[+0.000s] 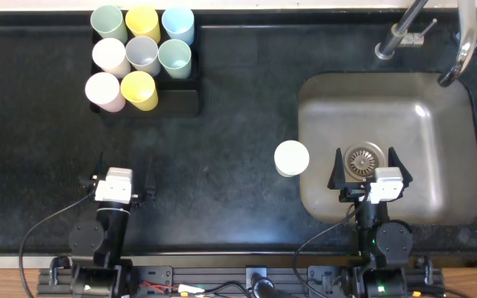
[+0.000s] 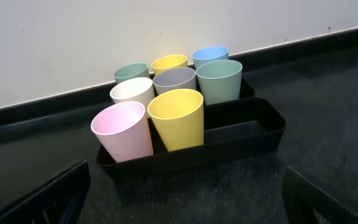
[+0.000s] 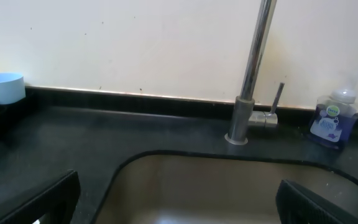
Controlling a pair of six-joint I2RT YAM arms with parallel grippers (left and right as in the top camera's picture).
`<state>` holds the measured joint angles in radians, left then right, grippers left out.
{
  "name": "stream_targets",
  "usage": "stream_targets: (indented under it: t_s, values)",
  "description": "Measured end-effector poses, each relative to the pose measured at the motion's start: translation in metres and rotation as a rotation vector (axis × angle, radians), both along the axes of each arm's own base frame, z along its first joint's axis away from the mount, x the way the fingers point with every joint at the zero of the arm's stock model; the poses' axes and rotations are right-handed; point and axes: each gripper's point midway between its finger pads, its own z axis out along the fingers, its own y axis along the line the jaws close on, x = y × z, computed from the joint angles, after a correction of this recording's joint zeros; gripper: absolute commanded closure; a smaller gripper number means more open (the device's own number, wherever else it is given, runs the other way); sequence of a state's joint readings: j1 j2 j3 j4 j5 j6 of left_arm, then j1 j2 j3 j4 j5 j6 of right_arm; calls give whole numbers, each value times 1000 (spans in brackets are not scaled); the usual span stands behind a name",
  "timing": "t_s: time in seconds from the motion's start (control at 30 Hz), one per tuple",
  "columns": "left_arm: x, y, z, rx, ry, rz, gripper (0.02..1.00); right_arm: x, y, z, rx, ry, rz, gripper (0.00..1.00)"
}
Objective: Store Cups
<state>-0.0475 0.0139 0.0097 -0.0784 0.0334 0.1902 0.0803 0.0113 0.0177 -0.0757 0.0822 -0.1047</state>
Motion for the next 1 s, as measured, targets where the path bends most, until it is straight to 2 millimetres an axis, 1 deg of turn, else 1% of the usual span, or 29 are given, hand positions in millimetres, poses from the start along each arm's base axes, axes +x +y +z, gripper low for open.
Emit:
stream_targets:
  t_s: [0.53, 0.63, 0.7, 0.77, 0.8, 0.83, 0.87, 0.9, 0.93, 0.97, 1.0]
  values:
    - [0, 0, 0, 0, 0, 0, 20, 0, 0, 0, -1, 0, 2, 5]
    - [0, 0, 0, 0, 0, 0, 20, 0, 6, -2, -1, 10, 32, 3]
    - [0, 0, 0, 0, 0, 0, 20, -2, 11, -11, -3, 64, 67, 3]
    - [0, 0, 0, 0, -1, 0, 23, -16, 19, -19, -5, 229, 118, 5]
    - [0, 0, 0, 0, 0, 0, 20, -24, 21, -18, -4, 309, 134, 3]
    - [0, 0, 0, 0, -1, 1, 20, -31, 24, -8, -1, 371, 152, 3]
    - [0, 0, 0, 0, -1, 1, 20, -33, 26, 7, 1, 392, 161, 3]
    - [0, 0, 0, 0, -1, 3, 20, -35, 28, 31, 4, 447, 174, 3]
    - [0, 1, 0, 0, -1, 3, 20, -34, 29, 41, 5, 463, 179, 3]
    - [0, 1, 0, 0, 0, 3, 20, -24, 31, 69, 9, 495, 187, 3]
    - [0, 1, 0, 0, 0, 3, 20, -22, 31, 74, 8, 544, 188, 5]
